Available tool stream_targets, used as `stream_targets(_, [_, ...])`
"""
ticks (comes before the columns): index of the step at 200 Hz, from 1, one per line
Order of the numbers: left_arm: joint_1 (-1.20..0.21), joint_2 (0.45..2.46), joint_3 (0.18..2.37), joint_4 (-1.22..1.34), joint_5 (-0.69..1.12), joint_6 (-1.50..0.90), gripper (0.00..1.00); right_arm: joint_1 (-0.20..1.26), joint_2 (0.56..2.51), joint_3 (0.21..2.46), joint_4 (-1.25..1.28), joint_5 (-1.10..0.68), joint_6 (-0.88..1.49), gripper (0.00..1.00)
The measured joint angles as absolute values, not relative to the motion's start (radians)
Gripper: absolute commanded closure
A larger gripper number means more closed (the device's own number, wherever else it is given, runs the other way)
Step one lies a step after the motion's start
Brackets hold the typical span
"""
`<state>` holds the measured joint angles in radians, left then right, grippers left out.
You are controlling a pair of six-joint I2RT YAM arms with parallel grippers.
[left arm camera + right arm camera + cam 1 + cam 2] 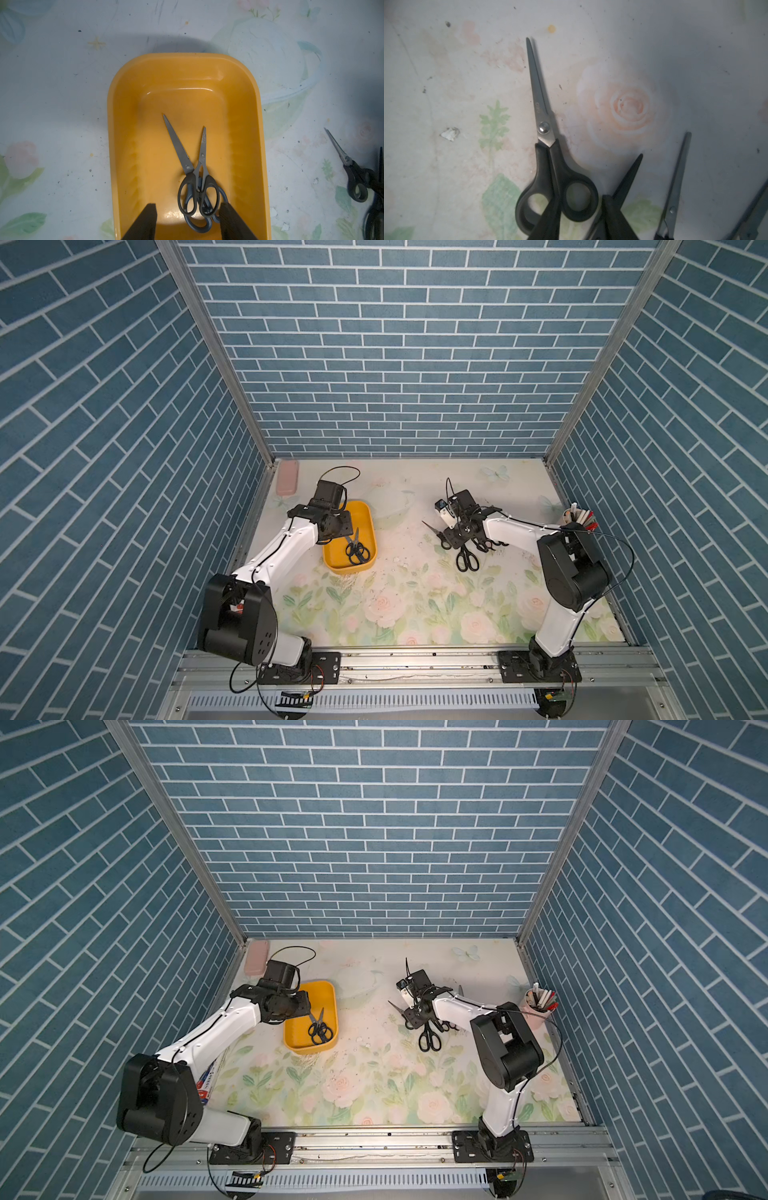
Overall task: Put the scissors into the storage box
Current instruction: Pick up the scissors from the center of the board.
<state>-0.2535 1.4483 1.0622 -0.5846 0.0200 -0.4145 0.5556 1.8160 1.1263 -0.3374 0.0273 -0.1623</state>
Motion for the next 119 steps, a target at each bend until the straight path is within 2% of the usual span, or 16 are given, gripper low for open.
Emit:
stream_targets(52, [-0.253,1.453,1.062,-0.564,0.031,-0.414,0.46,0.567,1.820,1.089,-0.336,-0.004,-0.162,0.66])
stream_targets(119, [-0.253,1.455,1.056,-0.559,0.040,-0.414,0.46,0.568,1.863,1.121,-0.313,-0.010,-0.163,0.83])
